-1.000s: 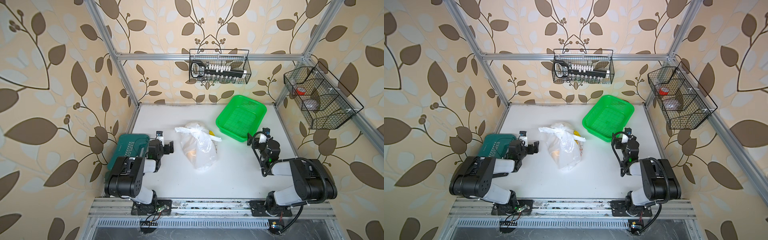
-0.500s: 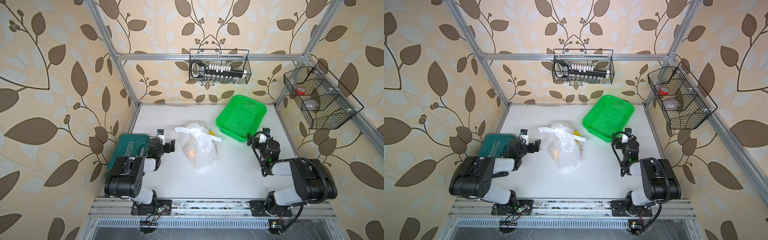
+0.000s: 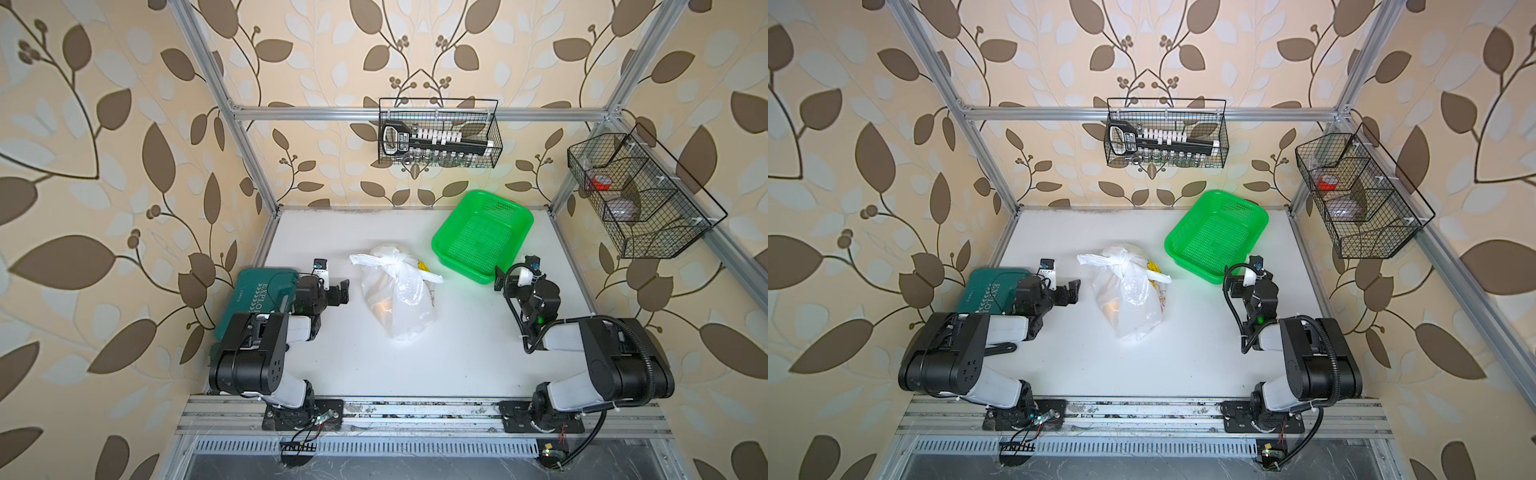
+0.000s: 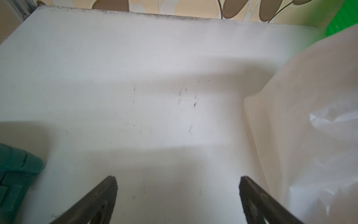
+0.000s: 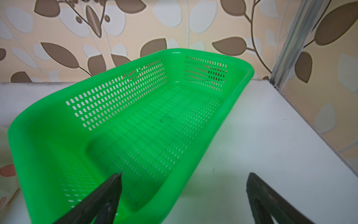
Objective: Place the pears into plastic bags & tie knots
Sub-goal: Reset both arms
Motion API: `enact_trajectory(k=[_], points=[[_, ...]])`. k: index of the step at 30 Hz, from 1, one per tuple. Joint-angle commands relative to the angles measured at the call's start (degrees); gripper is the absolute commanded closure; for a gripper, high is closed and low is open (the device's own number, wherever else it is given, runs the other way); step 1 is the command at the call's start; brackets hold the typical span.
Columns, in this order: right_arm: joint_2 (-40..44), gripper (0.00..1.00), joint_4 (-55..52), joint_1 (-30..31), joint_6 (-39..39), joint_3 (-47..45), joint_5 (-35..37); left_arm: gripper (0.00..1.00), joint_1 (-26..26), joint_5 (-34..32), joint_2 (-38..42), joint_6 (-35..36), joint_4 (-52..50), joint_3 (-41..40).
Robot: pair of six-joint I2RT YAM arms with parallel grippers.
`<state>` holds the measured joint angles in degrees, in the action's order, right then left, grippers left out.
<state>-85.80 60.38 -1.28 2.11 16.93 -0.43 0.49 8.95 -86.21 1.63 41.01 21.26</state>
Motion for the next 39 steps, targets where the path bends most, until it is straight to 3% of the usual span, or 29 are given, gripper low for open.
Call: enact_trajectory(k=[1, 6, 10, 39], points=[[-0.36, 0.00, -3.65, 0.16, -0.45, 0.21, -0.19, 0.01, 0.68, 0.82, 0.76, 0.69, 1.26, 0.80], [-0.36, 0.00, -3.67, 0.19, -0.46, 0.21, -0.17, 0.01, 0.61, 3.53, 1.88, 2.03, 8.74, -3.85], [-0.36, 0.00, -3.55, 0.18, -0.44, 0.21, -0.19, 0.01, 0.63, -0.53, 0.41, 0.26, 0.37, 1.38], [-0.42, 0.00, -3.66, 0.22, -0.51, 0.21, -0.19, 0.01, 0.78, 0.31, 0.89, 0.39, 1.08, 0.81]])
